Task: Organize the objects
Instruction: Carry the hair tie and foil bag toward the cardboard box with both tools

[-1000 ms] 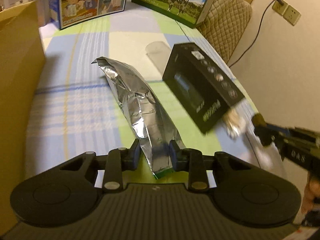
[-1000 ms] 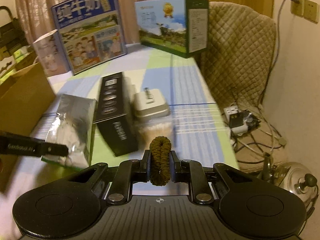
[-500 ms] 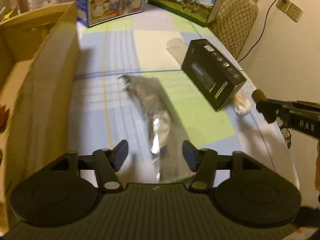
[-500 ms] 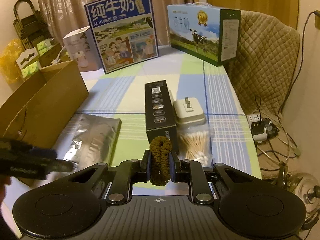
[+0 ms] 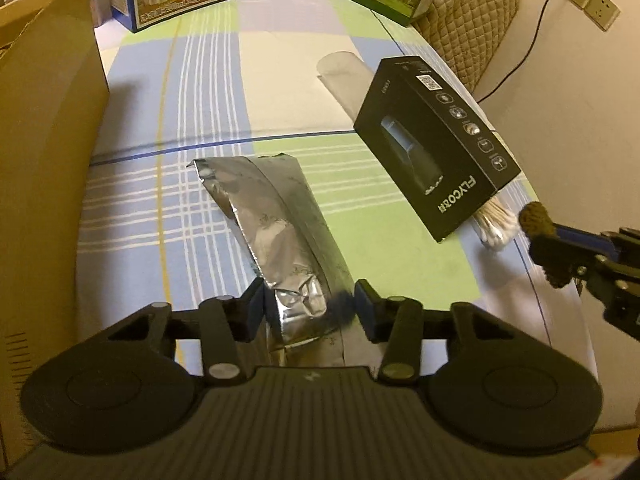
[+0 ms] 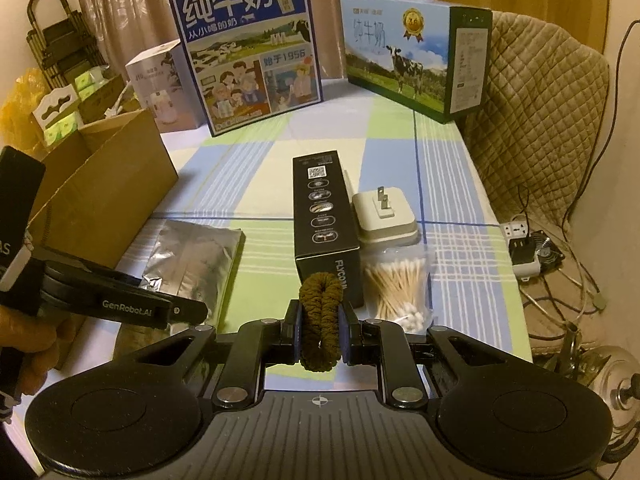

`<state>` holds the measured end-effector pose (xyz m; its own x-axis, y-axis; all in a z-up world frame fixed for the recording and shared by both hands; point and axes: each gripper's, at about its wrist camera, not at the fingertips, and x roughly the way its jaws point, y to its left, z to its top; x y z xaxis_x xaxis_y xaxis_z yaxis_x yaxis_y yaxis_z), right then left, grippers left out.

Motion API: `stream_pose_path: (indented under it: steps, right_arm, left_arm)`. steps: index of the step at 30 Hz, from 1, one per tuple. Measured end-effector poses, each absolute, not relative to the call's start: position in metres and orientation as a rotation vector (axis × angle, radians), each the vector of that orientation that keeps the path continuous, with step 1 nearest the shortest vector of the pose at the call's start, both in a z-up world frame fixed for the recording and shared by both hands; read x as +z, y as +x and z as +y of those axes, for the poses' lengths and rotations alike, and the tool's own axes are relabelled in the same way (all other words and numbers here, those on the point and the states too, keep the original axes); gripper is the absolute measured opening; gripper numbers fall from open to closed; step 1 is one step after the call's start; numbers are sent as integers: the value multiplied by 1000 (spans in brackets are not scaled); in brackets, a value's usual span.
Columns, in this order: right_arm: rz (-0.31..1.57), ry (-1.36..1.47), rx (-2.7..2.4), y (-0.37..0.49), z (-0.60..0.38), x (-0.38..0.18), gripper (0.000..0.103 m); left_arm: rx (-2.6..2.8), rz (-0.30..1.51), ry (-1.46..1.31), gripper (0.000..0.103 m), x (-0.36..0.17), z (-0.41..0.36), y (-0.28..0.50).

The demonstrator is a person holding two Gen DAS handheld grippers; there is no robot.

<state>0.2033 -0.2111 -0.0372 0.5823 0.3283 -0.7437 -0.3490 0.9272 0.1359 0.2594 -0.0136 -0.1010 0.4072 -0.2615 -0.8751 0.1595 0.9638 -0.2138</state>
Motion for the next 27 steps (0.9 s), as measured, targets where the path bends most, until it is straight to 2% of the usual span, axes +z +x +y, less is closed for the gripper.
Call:
stream_pose_path:
  steps: [5,15,27]
  right_arm:
    - [857,-29,405,200,-207,-32,15]
    - [824,-44,406,184,-201,-4,15]
    - [767,-53,393,144,-184,38,15]
  left_arm:
    - [-309,1129,-89,31,-93,-13,249]
    - [-345,1088,-34,31,-62,-12,219]
    - [-357,958,-20,31,11,3,168]
